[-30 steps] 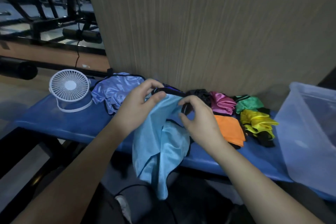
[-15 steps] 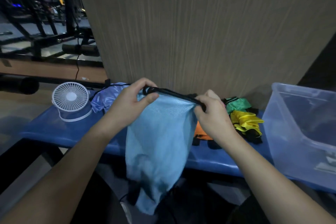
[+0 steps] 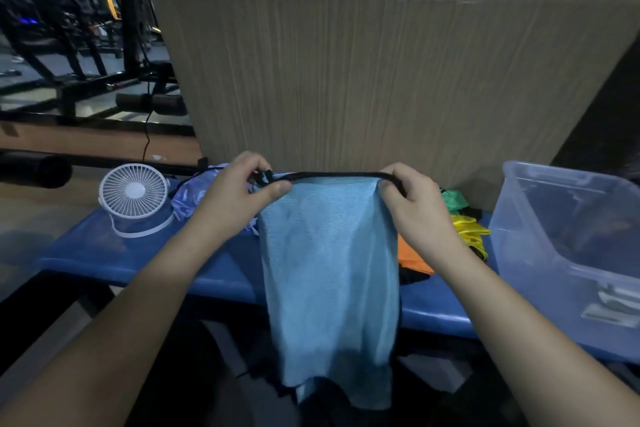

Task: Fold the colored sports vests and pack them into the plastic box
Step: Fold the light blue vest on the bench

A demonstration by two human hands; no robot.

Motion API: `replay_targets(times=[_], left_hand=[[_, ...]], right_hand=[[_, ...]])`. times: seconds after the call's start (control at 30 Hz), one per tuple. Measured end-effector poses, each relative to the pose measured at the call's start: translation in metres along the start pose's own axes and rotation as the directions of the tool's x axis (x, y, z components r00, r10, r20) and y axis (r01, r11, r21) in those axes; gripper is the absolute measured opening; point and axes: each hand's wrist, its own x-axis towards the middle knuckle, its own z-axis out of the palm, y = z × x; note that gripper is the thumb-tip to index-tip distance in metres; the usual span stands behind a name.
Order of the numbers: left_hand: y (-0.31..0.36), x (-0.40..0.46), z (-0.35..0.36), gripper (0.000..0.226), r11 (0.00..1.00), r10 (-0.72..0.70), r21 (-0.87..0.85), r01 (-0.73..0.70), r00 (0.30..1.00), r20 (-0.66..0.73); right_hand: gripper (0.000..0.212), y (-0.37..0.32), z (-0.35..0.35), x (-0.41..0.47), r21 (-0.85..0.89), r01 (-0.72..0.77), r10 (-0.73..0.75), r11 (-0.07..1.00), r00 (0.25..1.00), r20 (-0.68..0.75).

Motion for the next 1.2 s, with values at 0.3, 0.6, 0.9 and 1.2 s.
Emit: replay_targets(times=[0.3, 0.6, 0.9, 1.2], left_hand=[[-0.001, -0.001, 0.0, 0.04, 0.991, -0.085, -0.095, 0.093, 0.993, 0.081], [-0.024, 0.006, -0.016, 0.017, 0.996, -0.047, 0.088, 0.033, 0.986, 0.162], [-0.041, 0.004, -0.007, 0.024, 0.957, -0.004, 0.285, -0.054, 0.98, 0.199], [0.016, 0.003, 0.044, 0.06, 0.984, 0.02, -0.168, 0.055, 0.909, 0.415]], right_hand=[[0.017, -0.001, -0.01, 0.003, 0.004, 0.013, -0.013, 1.0, 1.0, -0.008], [0.018, 0.004, -0.016, 0.008, -0.052, 0.017, -0.019, 0.998, 0.999, -0.032], [0.017, -0.004, -0.008, 0.011, -0.107, 0.087, -0.083, 0.99, 0.996, 0.042], [0.013, -0.013, 0.016, 0.003, -0.107, 0.207, -0.182, 0.972, 0.962, 0.204]])
